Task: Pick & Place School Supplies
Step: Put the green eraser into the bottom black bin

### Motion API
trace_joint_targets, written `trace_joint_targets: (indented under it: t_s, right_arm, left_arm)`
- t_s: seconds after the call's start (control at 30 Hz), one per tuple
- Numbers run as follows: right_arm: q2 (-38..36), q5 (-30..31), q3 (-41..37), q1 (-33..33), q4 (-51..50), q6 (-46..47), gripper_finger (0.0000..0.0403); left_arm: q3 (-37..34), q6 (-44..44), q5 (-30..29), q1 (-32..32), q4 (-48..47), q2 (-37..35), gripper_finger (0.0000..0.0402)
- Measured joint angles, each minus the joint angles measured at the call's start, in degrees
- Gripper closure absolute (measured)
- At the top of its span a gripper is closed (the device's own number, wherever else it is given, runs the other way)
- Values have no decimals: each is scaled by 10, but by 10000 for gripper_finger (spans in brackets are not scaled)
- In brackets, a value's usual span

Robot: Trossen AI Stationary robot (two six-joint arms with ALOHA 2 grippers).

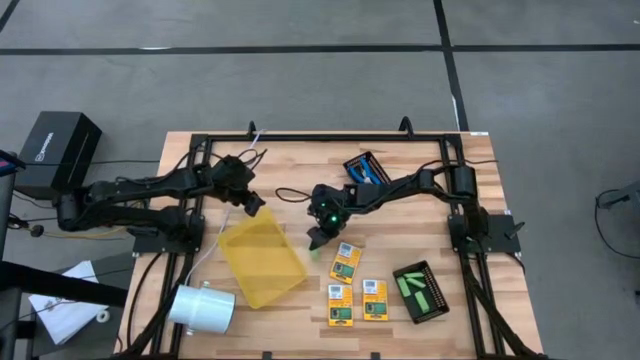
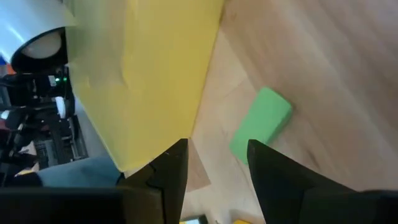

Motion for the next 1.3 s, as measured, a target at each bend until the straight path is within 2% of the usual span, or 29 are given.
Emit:
trace_joint_targets:
  t_s: [1.3]
  right_arm:
    - [4,49,0,17,8,24,245]
  left_arm:
    - [0,18,1,2,16,-3,259]
